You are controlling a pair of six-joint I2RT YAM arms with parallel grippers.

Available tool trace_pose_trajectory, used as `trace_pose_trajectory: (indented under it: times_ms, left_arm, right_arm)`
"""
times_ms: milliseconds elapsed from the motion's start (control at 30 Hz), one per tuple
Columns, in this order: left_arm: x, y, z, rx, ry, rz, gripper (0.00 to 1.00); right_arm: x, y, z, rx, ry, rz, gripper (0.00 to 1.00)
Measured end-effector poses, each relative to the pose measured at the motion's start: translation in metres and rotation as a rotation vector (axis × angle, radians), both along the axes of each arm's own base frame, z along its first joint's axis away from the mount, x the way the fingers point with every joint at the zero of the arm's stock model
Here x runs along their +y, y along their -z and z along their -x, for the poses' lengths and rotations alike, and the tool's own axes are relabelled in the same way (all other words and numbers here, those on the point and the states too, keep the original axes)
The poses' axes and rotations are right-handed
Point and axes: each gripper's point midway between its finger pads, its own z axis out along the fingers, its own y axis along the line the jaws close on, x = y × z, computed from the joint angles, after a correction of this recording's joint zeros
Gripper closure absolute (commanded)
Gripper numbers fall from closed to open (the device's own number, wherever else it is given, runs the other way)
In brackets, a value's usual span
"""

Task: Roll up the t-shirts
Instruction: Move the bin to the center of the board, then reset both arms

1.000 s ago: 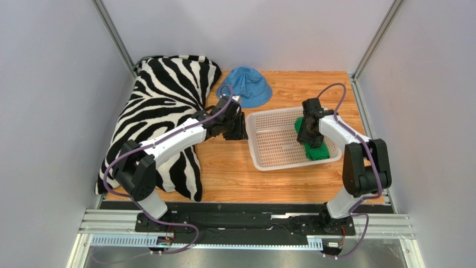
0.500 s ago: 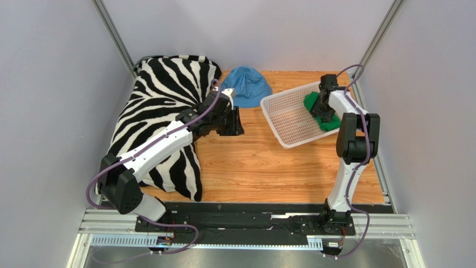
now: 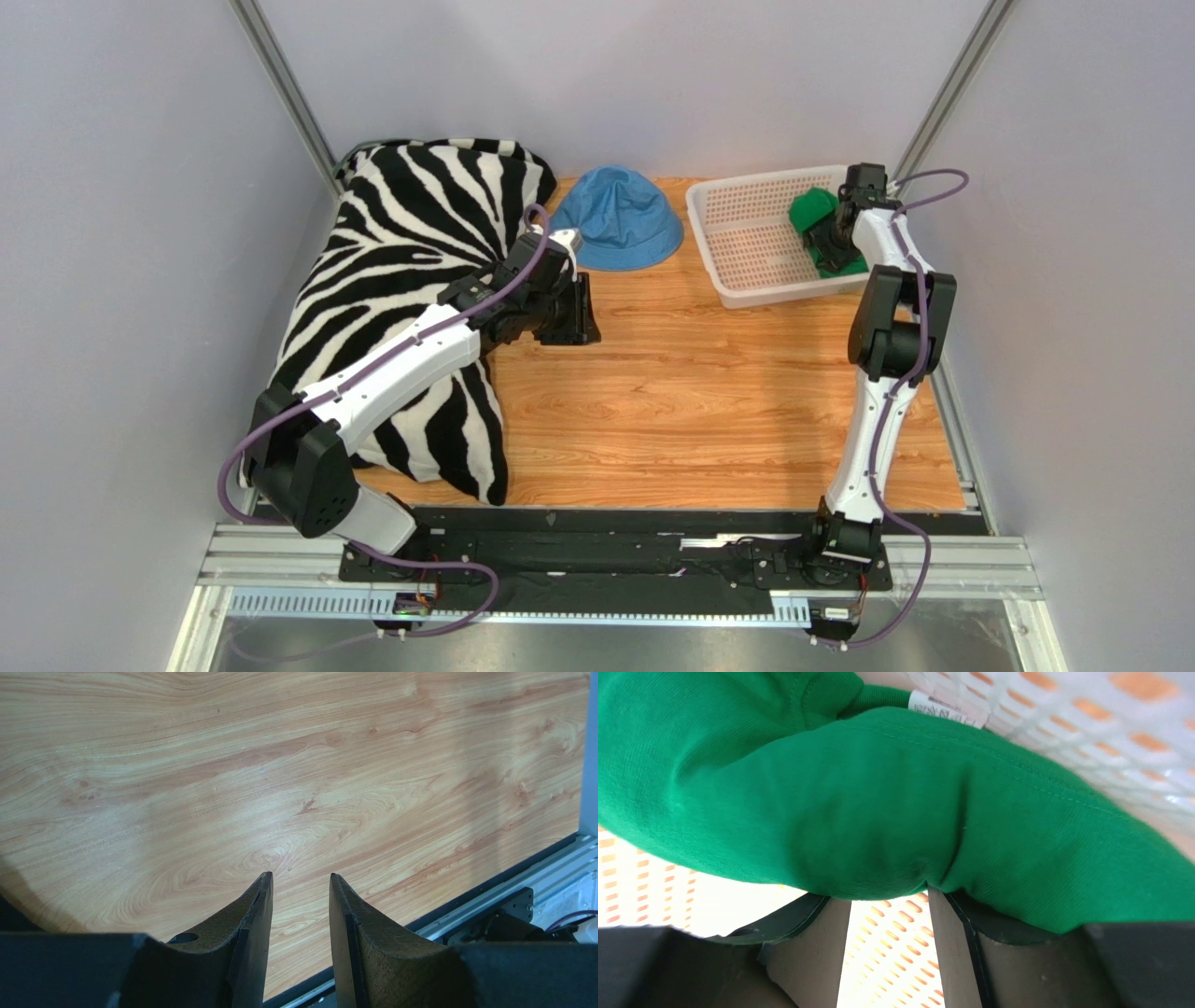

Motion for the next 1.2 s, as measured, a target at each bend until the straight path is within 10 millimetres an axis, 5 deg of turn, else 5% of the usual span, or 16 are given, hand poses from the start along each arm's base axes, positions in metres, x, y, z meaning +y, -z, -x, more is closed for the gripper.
trace_pose_trajectory:
  times_ms: [300,500,633,800,933,967,1200]
  left_arm:
    - [0.011,0.004,-0.005,0.004,-0.016,-0.015,0.58]
    - [0.012,0.001,0.000,0.005,0.003,-0.004,0.47]
    - [0.011,-0.006,0.003,-0.008,0.029,0.012,0.30]
    - [0.010,-0.015,0.008,-0.022,0.046,0.034,0.25]
    - [0.014,-0.021,0.014,-0.033,0.048,0.046,0.23]
    - [0.015,-0.023,0.016,-0.037,0.048,0.047,0.23]
    - [0.020,-0.031,0.022,-0.055,0.055,0.049,0.21]
  right_arm:
    - [0.017,-0.010,-0.046,-0.190,0.123,-0.210,0.49]
    - [0.023,-0.015,-0.050,-0.210,0.128,-0.253,0.44]
    - [0.027,-0.017,-0.031,-0.166,0.130,-0.267,0.36]
    - [0.038,-0.032,0.007,-0.109,0.105,-0.284,0.28]
    - [0.042,-0.063,0.022,-0.135,0.051,-0.269,0.26]
    - [0.043,-0.071,0.026,-0.147,0.037,-0.262,0.00]
    - [0.049,-0.119,0.050,-0.224,-0.074,-0.189,0.00]
